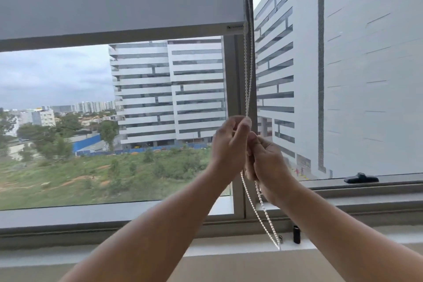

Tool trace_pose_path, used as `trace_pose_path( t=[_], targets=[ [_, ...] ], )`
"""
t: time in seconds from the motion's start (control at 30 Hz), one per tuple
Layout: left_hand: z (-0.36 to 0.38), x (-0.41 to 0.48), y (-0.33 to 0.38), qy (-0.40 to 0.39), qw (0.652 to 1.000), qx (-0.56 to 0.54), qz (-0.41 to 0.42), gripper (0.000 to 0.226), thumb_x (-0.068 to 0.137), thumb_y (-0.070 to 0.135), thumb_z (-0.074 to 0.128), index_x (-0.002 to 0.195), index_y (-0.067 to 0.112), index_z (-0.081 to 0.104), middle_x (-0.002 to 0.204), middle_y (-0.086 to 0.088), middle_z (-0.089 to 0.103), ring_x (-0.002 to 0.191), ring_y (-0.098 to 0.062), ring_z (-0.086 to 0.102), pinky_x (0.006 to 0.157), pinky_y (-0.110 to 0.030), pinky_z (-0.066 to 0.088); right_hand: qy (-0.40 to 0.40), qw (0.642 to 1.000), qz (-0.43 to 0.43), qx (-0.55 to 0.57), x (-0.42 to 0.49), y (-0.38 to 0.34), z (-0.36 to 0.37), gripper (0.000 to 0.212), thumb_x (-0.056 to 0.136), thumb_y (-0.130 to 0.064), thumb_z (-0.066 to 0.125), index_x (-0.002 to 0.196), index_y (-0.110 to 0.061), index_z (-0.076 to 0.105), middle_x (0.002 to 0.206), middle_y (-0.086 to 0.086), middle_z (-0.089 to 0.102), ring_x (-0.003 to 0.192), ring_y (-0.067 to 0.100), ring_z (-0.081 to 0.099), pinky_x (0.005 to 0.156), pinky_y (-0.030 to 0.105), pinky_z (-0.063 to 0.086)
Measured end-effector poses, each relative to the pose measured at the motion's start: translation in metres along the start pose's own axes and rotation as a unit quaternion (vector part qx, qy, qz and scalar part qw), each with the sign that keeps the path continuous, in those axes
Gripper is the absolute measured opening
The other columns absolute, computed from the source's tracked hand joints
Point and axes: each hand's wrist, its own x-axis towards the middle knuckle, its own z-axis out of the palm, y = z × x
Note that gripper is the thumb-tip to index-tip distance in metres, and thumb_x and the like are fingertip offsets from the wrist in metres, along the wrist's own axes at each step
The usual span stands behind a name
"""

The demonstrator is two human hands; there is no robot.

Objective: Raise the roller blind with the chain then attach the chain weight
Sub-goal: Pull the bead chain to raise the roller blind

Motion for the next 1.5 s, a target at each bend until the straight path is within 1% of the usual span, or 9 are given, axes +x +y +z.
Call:
trace_pose_path(
  t=[0.17, 0.4, 0.63, 0.77, 0.93, 1.0, 1.13, 1.27, 1.5],
  targets=[
    [0.012, 0.039, 0.056, -0.031, 0.944, -0.267, -0.192, 0.057, 0.099, 0.059, 0.032, 0.071, 0.016, 0.056, 0.047, 0.003, 0.04, 0.035, -0.01, 0.027, 0.039, -0.02, 0.02, -0.018, 0.999, 0.005, 0.032, -0.006, -0.005, 0.004, 0.04, 0.086, -0.047, 0.049, 0.058, -0.018, 0.044, 0.042, -0.002, 0.031, 0.032, 0.012, 0.021, 0.037, 0.024, 0.017],
    [0.008, 0.025, 0.037, -0.032, 0.944, -0.256, -0.206, 0.055, 0.096, 0.054, 0.047, 0.053, 0.021, 0.035, 0.04, 0.005, 0.026, 0.029, -0.009, 0.016, 0.036, -0.012, 0.015, -0.028, 0.998, 0.031, 0.043, -0.022, 0.006, 0.007, 0.042, 0.101, -0.028, 0.041, 0.06, -0.017, 0.046, 0.041, -0.004, 0.032, 0.031, 0.008, 0.021, 0.034, 0.018, 0.017],
    [0.005, -0.045, -0.044, -0.061, 0.926, -0.089, -0.362, 0.059, 0.099, 0.048, 0.048, 0.049, 0.02, 0.036, 0.039, 0.004, 0.029, 0.03, -0.011, 0.02, 0.035, -0.018, 0.016, -0.084, 0.983, 0.118, -0.116, -0.08, 0.102, -0.017, 0.036, 0.095, -0.032, 0.054, 0.063, -0.016, 0.05, 0.045, -0.011, 0.033, 0.041, 0.005, 0.022, 0.043, 0.022, 0.017],
    [0.003, -0.086, -0.078, -0.058, 0.91, -0.021, -0.411, 0.054, 0.098, 0.047, 0.05, 0.054, 0.02, 0.036, 0.045, 0.003, 0.03, 0.033, -0.012, 0.018, 0.039, -0.026, 0.016, -0.156, 0.927, 0.157, -0.304, -0.107, 0.126, -0.029, 0.051, 0.097, -0.031, 0.047, 0.046, -0.025, 0.049, 0.037, -0.011, 0.04, 0.037, 0.001, 0.031, 0.045, 0.024, 0.024],
    [-0.001, -0.088, -0.074, -0.049, 0.922, 0.007, -0.385, 0.056, 0.1, 0.043, 0.049, 0.052, 0.017, 0.038, 0.038, 0.005, 0.034, 0.028, -0.01, 0.024, 0.039, -0.025, 0.02, -0.314, 0.817, 0.163, -0.455, -0.075, 0.077, -0.036, 0.025, 0.087, -0.01, 0.039, 0.083, -0.025, 0.059, 0.082, -0.007, 0.064, 0.071, 0.008, 0.055, 0.069, 0.028, 0.049],
    [-0.003, -0.092, -0.071, -0.048, 0.925, 0.009, -0.376, 0.056, 0.101, 0.044, 0.046, 0.051, 0.018, 0.04, 0.032, 0.01, 0.033, 0.028, -0.009, 0.026, 0.037, -0.023, 0.02, -0.208, 0.876, 0.16, -0.404, -0.044, 0.05, -0.036, 0.026, 0.089, 0.0, 0.041, 0.09, -0.012, 0.065, 0.09, 0.004, 0.069, 0.081, 0.02, 0.062, 0.067, 0.031, 0.052],
    [-0.005, -0.097, -0.076, -0.045, 0.921, -0.054, -0.382, 0.056, 0.099, 0.049, 0.047, 0.052, 0.021, 0.035, 0.04, 0.006, 0.028, 0.031, -0.01, 0.019, 0.036, -0.019, 0.015, -0.097, 0.972, 0.14, -0.164, 0.002, -0.01, -0.021, 0.036, 0.103, -0.031, 0.033, 0.106, -0.008, 0.061, 0.097, 0.011, 0.075, 0.088, 0.03, 0.071, 0.076, 0.037, 0.051],
    [-0.007, -0.093, -0.074, -0.112, 0.917, -0.093, -0.372, 0.051, 0.095, 0.051, 0.054, 0.057, 0.018, 0.05, 0.042, 0.003, 0.031, 0.032, -0.011, 0.024, 0.036, -0.019, 0.018, -0.092, 0.988, 0.098, -0.072, 0.007, -0.025, 0.003, 0.045, 0.102, -0.038, 0.034, 0.073, -0.013, 0.056, 0.053, -0.002, 0.052, 0.051, 0.016, 0.045, 0.056, 0.031, 0.04],
    [-0.039, -0.021, -0.048, -0.053, 0.947, -0.132, -0.288, 0.054, 0.097, 0.05, 0.033, 0.099, 0.009, 0.068, 0.087, -0.01, 0.071, 0.086, -0.025, 0.064, 0.079, -0.038, 0.046, -0.071, 0.997, 0.036, -0.001, -0.007, -0.009, 0.019, 0.046, 0.1, -0.041, 0.036, 0.06, -0.018, 0.041, 0.048, -0.001, 0.028, 0.04, 0.012, 0.021, 0.037, 0.022, 0.019]
  ],
)
